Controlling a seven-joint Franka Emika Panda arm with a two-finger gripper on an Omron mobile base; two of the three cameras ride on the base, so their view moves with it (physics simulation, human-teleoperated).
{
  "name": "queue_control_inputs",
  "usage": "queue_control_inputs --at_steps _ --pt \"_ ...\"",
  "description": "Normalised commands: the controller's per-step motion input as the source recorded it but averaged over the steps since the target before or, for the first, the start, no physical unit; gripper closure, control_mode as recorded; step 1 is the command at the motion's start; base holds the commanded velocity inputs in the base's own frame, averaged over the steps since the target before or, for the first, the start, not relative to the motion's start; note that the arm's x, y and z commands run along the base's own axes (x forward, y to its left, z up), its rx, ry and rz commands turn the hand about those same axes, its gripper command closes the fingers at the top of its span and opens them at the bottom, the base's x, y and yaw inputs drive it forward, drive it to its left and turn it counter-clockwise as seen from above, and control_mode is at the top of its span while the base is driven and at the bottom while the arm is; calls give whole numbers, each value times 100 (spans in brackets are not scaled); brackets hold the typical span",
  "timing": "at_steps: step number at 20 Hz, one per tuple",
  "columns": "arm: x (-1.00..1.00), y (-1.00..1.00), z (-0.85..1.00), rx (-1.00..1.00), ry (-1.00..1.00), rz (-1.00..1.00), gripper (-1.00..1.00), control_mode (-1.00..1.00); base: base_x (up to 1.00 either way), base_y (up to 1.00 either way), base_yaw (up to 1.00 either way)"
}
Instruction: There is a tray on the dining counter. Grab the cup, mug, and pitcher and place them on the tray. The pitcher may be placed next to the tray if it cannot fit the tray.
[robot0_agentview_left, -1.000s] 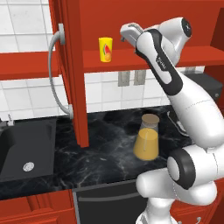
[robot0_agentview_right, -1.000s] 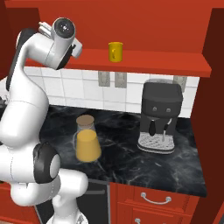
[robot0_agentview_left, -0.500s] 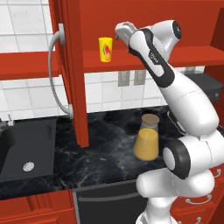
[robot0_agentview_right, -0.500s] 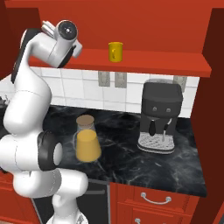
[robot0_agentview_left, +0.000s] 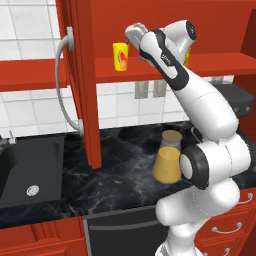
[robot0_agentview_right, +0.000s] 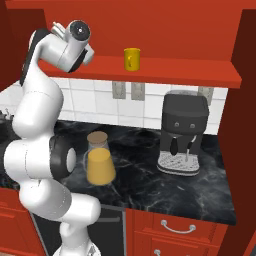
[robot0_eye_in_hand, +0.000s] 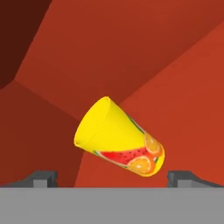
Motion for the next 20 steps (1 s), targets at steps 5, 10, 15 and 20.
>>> queue_control_inputs --at_steps 5,10,15,20 --pt "26 11 0 2 8 0 -100 -100 0 0 0" --pt "26 11 -1 2 8 0 -100 -100 0 0 0" --pt "17 3 -5 2 6 0 -100 -100 0 0 0" --pt "9 0 -11 1 5 0 -100 -100 0 0 0"
